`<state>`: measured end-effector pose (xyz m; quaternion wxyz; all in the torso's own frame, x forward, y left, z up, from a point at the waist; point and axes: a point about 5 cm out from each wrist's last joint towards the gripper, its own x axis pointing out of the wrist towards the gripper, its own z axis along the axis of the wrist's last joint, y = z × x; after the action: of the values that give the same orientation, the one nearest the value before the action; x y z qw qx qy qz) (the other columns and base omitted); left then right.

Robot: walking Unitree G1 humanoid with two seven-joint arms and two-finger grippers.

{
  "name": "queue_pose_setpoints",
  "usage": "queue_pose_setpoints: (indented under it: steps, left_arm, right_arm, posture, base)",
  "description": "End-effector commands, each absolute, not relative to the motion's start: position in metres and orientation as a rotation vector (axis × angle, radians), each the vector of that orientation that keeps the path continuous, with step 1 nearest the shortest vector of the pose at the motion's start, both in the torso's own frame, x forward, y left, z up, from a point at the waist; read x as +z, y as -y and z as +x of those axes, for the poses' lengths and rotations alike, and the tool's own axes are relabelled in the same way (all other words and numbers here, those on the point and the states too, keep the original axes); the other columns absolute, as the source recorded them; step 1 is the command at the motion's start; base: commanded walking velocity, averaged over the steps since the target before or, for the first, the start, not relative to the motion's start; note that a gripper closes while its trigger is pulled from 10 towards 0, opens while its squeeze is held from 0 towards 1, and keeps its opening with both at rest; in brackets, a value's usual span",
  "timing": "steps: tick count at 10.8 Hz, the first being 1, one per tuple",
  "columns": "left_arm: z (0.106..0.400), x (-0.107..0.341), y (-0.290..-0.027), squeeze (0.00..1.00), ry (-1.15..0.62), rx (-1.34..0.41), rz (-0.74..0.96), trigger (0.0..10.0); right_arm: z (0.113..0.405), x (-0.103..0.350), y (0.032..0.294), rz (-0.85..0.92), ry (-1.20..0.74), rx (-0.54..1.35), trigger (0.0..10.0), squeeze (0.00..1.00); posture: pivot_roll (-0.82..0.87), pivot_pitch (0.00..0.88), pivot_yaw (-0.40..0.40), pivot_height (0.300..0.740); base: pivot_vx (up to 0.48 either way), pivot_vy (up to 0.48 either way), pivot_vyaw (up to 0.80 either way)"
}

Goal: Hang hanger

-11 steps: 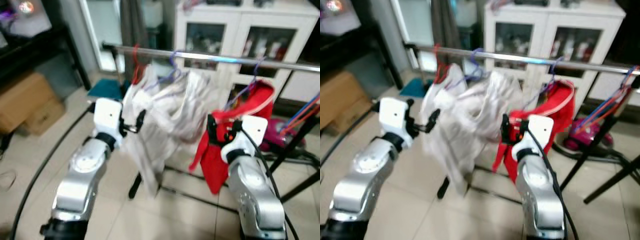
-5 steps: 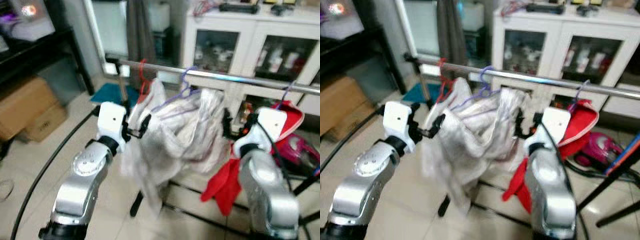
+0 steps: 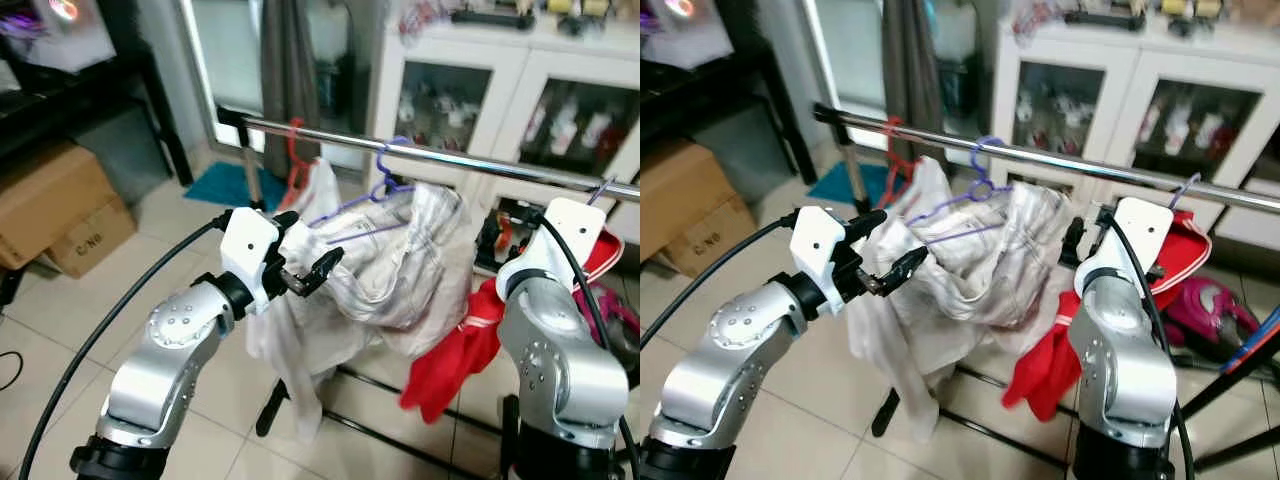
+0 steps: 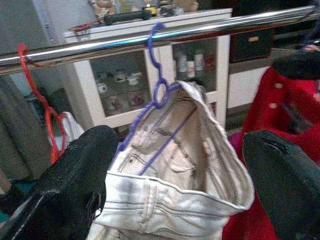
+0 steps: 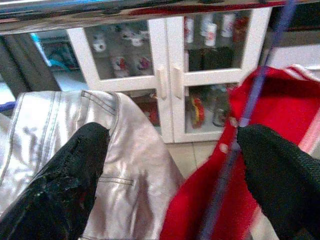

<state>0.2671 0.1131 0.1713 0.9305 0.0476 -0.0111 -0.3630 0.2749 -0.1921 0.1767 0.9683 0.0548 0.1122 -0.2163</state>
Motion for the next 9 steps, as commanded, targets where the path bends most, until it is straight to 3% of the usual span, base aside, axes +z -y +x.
queue_pose_setpoints:
  steps: [1, 3, 4, 5, 6, 7, 9]
  left_arm:
    - [0.268, 0.171, -0.11, 0.83, 0.006, -0.786, 0.095, 10.0]
    - [0.257, 0.171, -0.098, 0.8, -0.033, -0.962, 0.096, 10.0]
    - [0.256, 0.172, -0.095, 0.76, -0.037, -1.002, 0.099, 10.0]
    - [0.256, 0.173, -0.094, 0.75, -0.039, -1.018, 0.107, 10.0]
    - [0.256, 0.173, -0.093, 0.75, -0.04, -1.022, 0.11, 10.0]
    - [0.255, 0.172, -0.092, 0.75, -0.045, -1.032, 0.112, 10.0]
    - [0.254, 0.172, -0.091, 0.75, -0.049, -1.044, 0.122, 10.0]
  right_arm:
    - [0.275, 0.175, 0.2, 0.109, -0.261, -0.488, 10.0, 0.0]
    - [0.288, 0.173, 0.214, 0.128, -0.329, -0.563, 10.0, 0.0]
    - [0.3, 0.175, 0.217, 0.168, -0.326, -0.533, 8.8, 0.0]
    - [0.309, 0.175, 0.221, 0.207, -0.325, -0.516, 7.2, 0.0]
    - [0.314, 0.174, 0.224, 0.211, -0.327, -0.523, 4.7, 0.0]
    - [0.319, 0.17, 0.231, 0.225, -0.367, -0.566, 0.0, 0.0]
    - [0.324, 0.167, 0.235, 0.23, -0.388, -0.589, 0.0, 0.0]
  posture:
    - [0.09, 0.0, 0.034, 0.74]
    - [0.08, 0.0, 0.035, 0.74]
    - [0.08, 0.0, 0.038, 0.74]
    - [0.07, 0.0, 0.036, 0.74]
    - [0.07, 0.0, 0.036, 0.74]
    - [0.07, 0.0, 0.034, 0.74]
    - [0.08, 0.0, 0.03, 0.74]
  base:
    - [0.0, 0.0, 0.0]
    - [0.0, 0.0, 0.0]
    - [0.0, 0.0, 0.0]
    - [0.0, 0.0, 0.0]
    - [0.0, 0.0, 0.0]
    - [0.0, 0.0, 0.0]
    - [0.0, 0.0, 0.0]
